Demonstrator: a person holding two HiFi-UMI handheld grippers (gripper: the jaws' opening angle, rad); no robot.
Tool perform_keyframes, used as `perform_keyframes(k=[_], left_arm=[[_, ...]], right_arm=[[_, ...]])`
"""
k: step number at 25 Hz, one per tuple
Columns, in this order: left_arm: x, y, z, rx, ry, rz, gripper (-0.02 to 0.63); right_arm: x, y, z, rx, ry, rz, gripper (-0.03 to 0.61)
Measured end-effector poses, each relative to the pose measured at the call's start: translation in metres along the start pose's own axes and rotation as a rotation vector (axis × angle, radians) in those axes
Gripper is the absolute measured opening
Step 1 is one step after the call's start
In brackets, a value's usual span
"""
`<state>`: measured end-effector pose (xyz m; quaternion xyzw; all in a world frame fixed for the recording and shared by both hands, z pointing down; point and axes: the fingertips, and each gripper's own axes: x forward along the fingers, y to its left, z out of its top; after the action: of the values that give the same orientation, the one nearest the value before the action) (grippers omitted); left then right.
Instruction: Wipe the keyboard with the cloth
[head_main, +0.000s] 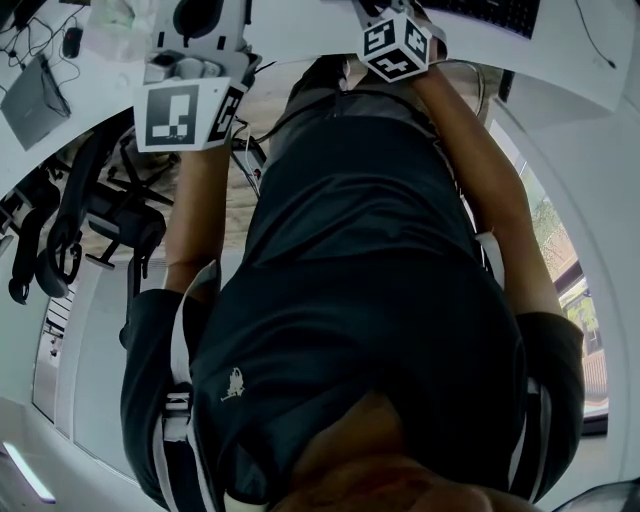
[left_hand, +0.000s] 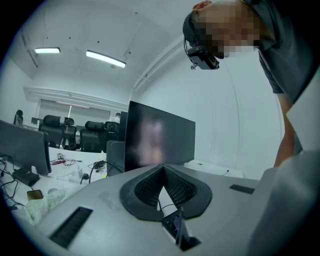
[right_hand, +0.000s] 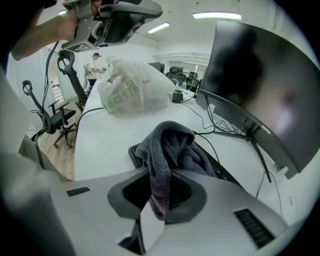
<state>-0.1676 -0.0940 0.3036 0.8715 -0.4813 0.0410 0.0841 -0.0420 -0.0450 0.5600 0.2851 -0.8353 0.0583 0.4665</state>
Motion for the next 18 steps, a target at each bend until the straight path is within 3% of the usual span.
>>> perform_keyframes(k=[5,13,15,18], left_arm=[[-0.005,0.009,-0.008,-0.017,0.003,0.019,0.004],[-0.002,0.005,-0.006,-0.025,0.005,0.014,0.005],[-0.003,0.007,-0.004,-0.021,0.003,0.016,0.005],[-0.004,0.013,-0.006,-0.024,0.003,0.027,0.005]], right_arm=[[-0.015,-0.014,-0.025,-0.025,0.057,-0.066,0.046],[0.016,0.060,0.040,-0.203,-0.013,0.102,0.046],[0.017,0.055,0.039,-0.185,-0.016,0.108,0.046],[0.007,0.012,0.019,-0.083,0.002,0.029,0.046]])
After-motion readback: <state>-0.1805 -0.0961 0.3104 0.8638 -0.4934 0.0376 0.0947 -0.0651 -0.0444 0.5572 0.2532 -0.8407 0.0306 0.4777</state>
